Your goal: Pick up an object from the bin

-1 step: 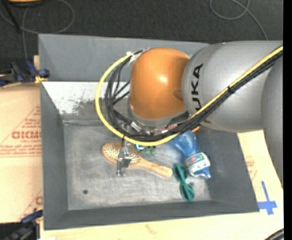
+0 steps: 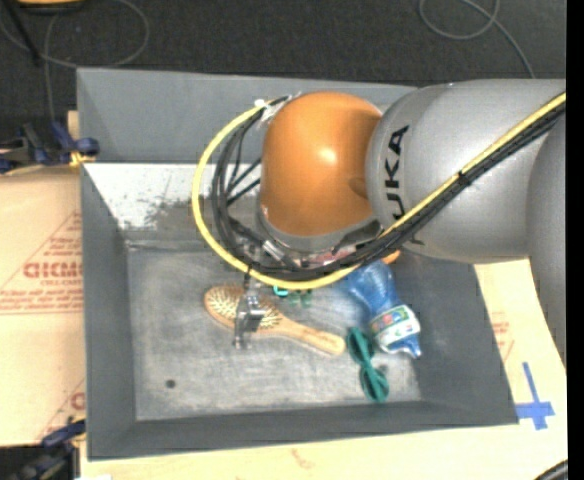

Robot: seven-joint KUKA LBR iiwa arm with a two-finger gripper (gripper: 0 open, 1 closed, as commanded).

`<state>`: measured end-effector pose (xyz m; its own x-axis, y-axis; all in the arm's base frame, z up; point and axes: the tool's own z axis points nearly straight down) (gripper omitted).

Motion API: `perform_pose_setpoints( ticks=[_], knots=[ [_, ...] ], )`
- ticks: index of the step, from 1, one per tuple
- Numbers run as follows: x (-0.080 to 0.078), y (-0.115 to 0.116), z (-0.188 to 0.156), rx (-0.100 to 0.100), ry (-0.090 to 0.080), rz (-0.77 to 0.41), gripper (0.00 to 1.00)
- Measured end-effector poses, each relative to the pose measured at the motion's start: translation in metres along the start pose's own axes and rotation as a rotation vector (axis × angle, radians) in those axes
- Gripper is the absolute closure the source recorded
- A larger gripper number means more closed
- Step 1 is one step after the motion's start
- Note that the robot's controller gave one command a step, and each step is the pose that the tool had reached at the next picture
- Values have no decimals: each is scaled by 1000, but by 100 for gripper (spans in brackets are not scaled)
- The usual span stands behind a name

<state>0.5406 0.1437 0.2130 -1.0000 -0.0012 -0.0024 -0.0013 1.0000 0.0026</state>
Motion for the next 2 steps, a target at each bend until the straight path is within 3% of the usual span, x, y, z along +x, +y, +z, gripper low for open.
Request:
perform_pose_setpoints(
  ticks=[1,2],
  knots=[
    [-11,-6,39,-2,-10,36,0],
    [-41,-4,99,-1,-7,47,0]
  ],
)
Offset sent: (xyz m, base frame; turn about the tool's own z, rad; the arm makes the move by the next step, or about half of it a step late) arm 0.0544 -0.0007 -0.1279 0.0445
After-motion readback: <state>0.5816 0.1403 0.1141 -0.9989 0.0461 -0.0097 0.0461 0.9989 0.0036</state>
